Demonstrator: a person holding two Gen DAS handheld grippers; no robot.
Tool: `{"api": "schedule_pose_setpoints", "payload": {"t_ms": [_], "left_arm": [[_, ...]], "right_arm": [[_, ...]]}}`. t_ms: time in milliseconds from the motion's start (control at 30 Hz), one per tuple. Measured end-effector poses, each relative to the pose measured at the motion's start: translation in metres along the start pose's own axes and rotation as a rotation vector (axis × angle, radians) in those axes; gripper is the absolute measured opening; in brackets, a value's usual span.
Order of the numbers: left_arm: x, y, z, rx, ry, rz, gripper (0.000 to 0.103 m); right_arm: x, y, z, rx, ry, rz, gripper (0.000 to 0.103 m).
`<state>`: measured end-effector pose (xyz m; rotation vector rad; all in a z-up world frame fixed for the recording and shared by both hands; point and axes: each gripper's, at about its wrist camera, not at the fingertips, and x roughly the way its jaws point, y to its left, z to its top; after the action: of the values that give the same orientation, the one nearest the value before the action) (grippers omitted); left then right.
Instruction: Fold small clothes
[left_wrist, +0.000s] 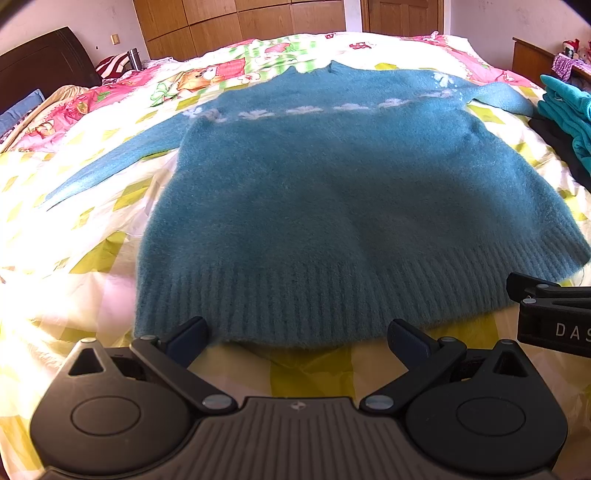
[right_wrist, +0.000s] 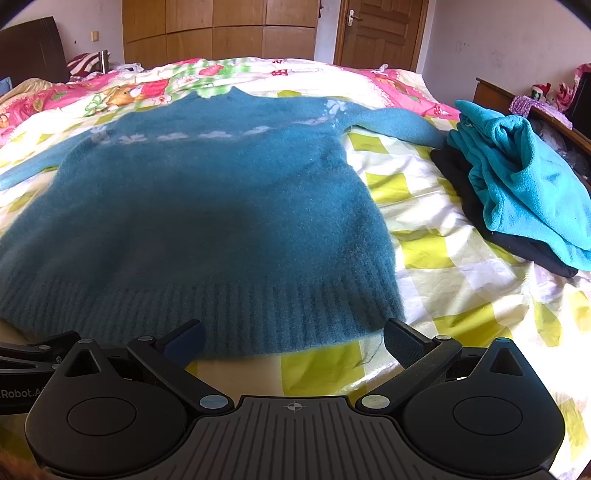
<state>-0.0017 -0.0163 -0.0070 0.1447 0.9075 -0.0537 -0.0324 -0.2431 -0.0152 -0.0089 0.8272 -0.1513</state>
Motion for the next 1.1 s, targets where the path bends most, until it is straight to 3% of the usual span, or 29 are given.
{"api": "schedule_pose_setpoints", "payload": {"t_ms": [1100], "left_arm": [[0.0002, -0.0011, 0.0004, 0.001, -0.001, 0.001, 0.103]], "right_arm": [[0.0058, -0.0035, -0.0009, 0.01, 0.03, -0.014, 0.103]]}}
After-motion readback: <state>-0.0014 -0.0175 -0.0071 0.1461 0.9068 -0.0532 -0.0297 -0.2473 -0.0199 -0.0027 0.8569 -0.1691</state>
